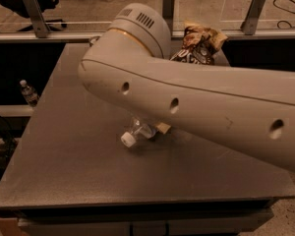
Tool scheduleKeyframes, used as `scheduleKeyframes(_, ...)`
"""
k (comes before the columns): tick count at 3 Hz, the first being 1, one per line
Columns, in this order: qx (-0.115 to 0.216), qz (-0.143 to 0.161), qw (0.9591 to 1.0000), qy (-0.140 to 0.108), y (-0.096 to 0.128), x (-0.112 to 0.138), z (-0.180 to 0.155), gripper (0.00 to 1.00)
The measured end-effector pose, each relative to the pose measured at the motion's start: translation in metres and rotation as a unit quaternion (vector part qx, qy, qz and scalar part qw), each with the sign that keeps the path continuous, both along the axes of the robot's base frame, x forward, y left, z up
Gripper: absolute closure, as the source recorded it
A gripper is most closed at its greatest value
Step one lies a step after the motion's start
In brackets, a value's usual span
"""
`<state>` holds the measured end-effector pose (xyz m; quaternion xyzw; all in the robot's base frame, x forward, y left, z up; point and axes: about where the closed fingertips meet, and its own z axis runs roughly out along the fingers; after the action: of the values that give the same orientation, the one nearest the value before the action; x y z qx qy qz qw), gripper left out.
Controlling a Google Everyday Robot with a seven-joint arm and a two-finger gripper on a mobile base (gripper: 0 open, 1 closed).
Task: Knock blue plastic bottle over
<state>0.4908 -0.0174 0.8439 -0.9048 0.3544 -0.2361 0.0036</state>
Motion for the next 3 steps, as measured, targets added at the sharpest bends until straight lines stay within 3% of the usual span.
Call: scheduleKeyframes(3, -0.001, 0.000, 1.0000, -0.001, -0.0006, -0.0003, 0.0003, 0.12)
